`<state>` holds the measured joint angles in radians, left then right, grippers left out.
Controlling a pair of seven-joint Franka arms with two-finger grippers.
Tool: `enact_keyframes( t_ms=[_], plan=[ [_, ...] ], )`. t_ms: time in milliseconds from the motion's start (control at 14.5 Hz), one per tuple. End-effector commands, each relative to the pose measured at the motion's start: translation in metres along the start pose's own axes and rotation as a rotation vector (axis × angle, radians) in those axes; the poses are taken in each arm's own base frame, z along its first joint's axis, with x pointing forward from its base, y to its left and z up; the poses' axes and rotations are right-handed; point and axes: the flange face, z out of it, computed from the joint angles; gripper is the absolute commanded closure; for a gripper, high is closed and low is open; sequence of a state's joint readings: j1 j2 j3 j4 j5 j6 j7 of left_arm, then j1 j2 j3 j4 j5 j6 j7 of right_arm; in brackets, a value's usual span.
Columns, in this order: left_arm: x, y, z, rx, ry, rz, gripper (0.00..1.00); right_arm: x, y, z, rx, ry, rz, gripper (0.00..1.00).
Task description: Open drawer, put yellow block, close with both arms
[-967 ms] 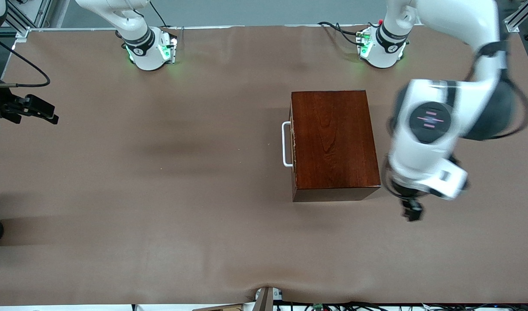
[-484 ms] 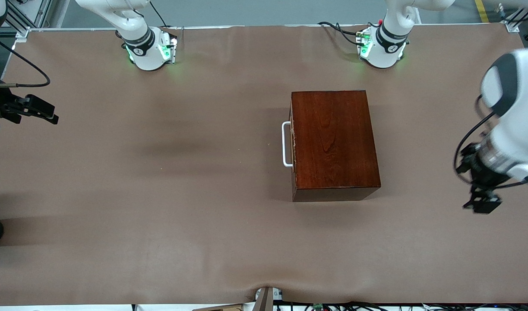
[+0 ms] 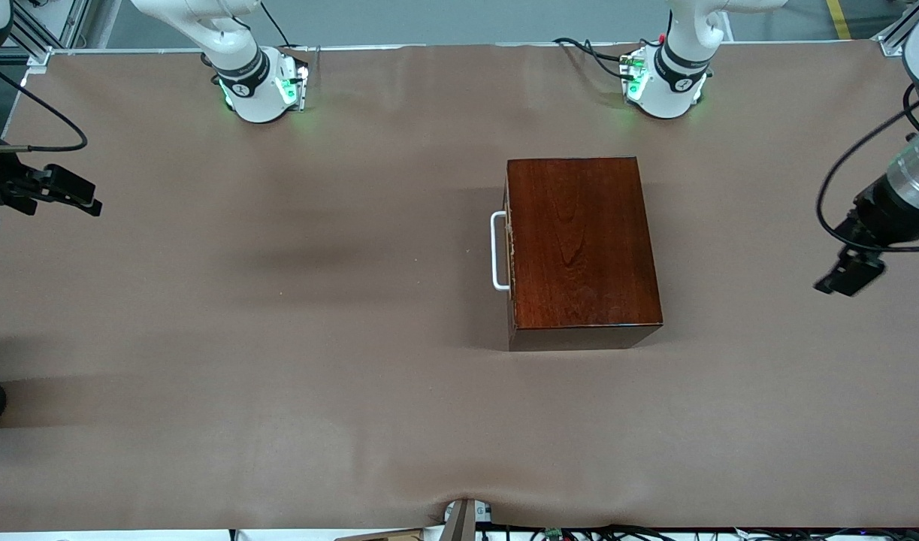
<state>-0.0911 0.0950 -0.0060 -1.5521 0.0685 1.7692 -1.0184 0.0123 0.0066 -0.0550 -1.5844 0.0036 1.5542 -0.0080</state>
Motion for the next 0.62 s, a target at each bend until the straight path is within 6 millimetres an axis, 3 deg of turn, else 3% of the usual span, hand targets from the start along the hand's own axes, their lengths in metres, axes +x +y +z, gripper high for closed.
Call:
enact_keyframes(
  t_ms=[0,553],
  plan=[
    [-0.020,-0.019,-0.014,-0.005,-0.017,0.208,0.00,-0.007,0.004,-0.003,-0.010,0.004,-0.004,0.00],
    [-0.048,-0.052,-0.027,0.076,-0.144,0.897,0.00,-0.007,0.003,-0.003,-0.012,0.004,-0.005,0.00]
  ],
)
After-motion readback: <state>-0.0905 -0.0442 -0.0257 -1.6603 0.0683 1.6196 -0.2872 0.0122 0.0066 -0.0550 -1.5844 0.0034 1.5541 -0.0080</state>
